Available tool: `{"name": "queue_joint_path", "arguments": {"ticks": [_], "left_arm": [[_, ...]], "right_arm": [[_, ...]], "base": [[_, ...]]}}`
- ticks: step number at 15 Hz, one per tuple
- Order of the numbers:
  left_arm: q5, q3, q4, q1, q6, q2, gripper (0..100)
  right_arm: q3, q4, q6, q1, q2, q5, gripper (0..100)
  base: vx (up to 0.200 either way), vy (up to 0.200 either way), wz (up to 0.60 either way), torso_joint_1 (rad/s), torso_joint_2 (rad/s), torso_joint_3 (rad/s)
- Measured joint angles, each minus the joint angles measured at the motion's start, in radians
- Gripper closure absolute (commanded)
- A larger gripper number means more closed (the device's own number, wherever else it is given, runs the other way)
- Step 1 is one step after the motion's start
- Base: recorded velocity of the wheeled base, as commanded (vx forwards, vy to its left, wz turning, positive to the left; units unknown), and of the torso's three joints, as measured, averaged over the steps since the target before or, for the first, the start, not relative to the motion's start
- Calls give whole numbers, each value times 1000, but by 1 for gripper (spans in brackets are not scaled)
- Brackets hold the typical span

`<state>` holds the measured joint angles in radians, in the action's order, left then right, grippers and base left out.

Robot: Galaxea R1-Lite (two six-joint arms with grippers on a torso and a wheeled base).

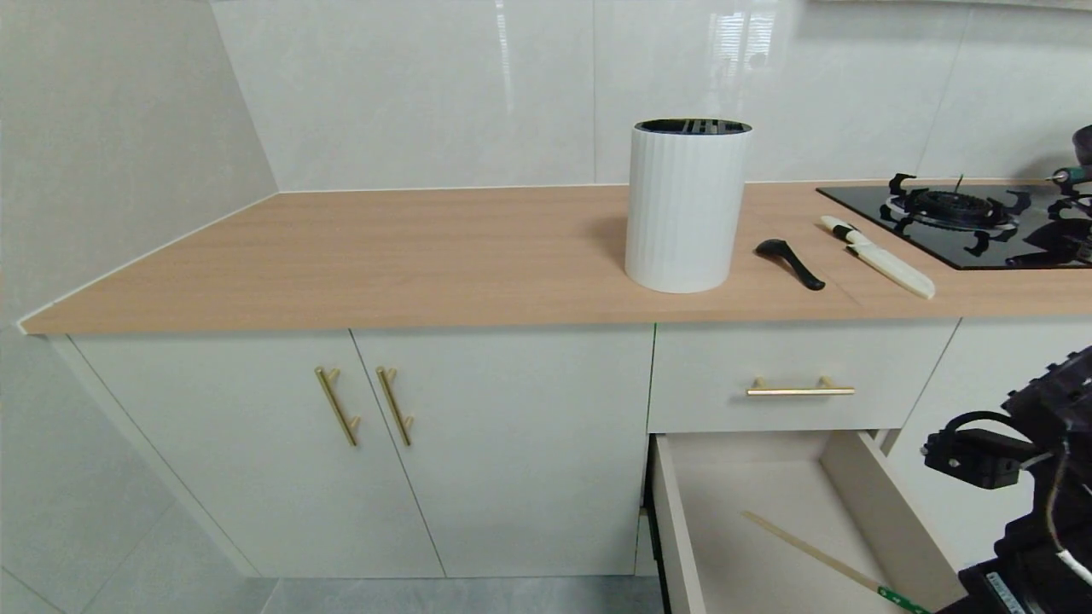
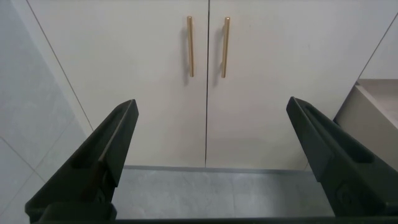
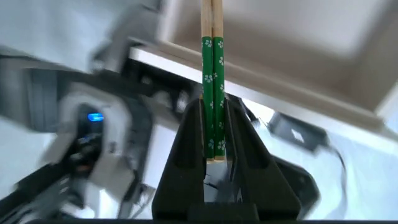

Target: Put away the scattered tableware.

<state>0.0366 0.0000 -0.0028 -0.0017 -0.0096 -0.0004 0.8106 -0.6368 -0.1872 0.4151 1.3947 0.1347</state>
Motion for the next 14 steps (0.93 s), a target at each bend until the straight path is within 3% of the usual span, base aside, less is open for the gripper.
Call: {"name": "queue_joint_path", "arguments": {"ticks": [10, 14], "left_arm": [[0, 0, 0, 0, 0, 0, 0], [0, 0, 0, 0, 0, 0, 0]], "right_arm": [[-80, 569, -103, -69, 399, -82, 100], [-77, 652, -149, -82, 492, -90, 100]], "base": [[0, 0, 0, 0, 0, 0], [0, 0, 0, 0, 0, 0]]}}
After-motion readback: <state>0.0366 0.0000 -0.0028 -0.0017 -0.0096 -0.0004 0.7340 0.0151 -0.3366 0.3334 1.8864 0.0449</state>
